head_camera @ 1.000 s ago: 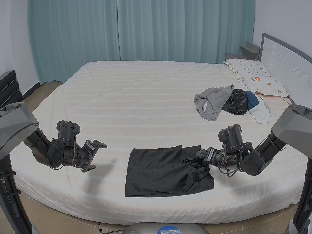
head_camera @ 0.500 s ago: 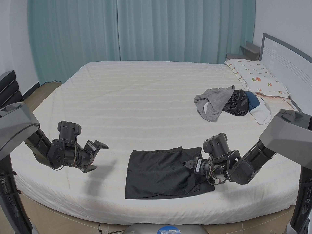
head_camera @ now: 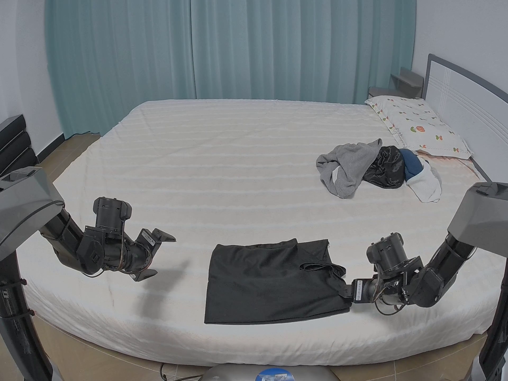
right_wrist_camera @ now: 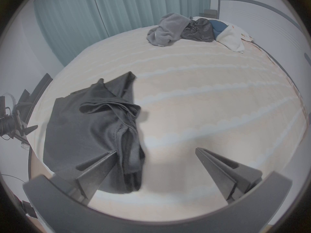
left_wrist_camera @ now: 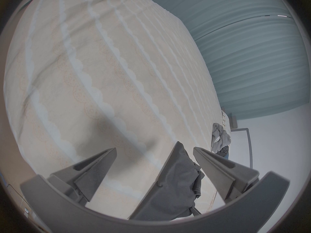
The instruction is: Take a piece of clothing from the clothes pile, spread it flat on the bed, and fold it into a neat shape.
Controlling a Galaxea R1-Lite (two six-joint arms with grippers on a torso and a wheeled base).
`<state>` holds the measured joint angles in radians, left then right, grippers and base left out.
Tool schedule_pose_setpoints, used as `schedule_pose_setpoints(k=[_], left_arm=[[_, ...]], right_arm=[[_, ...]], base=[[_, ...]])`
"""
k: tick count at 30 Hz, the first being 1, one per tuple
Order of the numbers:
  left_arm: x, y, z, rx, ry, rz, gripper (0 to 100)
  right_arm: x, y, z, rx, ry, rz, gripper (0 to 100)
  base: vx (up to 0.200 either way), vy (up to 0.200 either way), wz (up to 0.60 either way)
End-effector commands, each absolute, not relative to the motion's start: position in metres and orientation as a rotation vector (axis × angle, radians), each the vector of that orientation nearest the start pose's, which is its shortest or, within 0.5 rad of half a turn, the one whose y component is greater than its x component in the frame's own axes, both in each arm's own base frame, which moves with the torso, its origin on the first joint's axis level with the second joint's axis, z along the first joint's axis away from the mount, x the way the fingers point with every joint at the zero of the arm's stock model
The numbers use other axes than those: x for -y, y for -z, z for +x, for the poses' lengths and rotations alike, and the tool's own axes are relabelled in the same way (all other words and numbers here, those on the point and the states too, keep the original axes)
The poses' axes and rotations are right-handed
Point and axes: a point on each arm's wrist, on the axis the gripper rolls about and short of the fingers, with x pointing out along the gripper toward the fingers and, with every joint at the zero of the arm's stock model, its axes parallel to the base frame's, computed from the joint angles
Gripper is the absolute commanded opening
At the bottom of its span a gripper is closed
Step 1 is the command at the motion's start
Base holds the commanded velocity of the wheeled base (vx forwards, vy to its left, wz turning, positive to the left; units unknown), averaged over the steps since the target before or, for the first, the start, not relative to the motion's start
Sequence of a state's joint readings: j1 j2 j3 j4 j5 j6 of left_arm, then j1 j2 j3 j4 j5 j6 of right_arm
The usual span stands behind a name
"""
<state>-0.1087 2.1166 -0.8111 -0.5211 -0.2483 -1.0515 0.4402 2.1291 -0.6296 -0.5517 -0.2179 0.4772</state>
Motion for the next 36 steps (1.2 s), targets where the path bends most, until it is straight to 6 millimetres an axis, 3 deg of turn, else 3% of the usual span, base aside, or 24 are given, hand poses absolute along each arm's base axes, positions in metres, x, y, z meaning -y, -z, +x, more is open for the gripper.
schedule_pose_setpoints(k=[1, 6, 10, 16, 18, 26, 36], left_arm=[[0.043, -0.035, 0.344, -0.894, -0.108, -1.039, 100], [0.043, -0.035, 0.344, -0.893, -0.108, -1.041, 100], [0.043, -0.035, 0.344, -0.894, -0.108, -1.041, 100], [0.043, -0.036, 0.344, -0.891, -0.111, -1.042, 100], [0.042, -0.036, 0.344, -0.889, -0.111, -1.043, 100], [0.043, -0.035, 0.342, -0.897, -0.112, -1.037, 100], [0.043, -0.034, 0.342, -0.897, -0.112, -1.037, 100]], right_arm=[[-0.102, -0.006, 0.272, -0.927, 0.053, 0.139, 100], [-0.100, -0.010, 0.277, -0.874, 0.027, 0.188, 100], [-0.106, -0.027, 0.290, -0.761, -0.039, 0.272, 100], [-0.124, -0.043, 0.307, -0.698, -0.115, 0.396, 100], [-0.139, -0.048, 0.310, -0.704, -0.170, 0.480, 100], [-0.180, -0.043, 0.308, -0.806, -0.325, 0.601, 100], [-0.190, -0.035, 0.300, -0.886, -0.367, 0.623, 100]], base=[[0.000, 0.000, 0.00], [0.000, 0.000, 0.00], [0.000, 0.000, 0.00], [0.000, 0.000, 0.00], [0.000, 0.000, 0.00], [0.150, 0.000, 0.00], [0.000, 0.000, 0.00]])
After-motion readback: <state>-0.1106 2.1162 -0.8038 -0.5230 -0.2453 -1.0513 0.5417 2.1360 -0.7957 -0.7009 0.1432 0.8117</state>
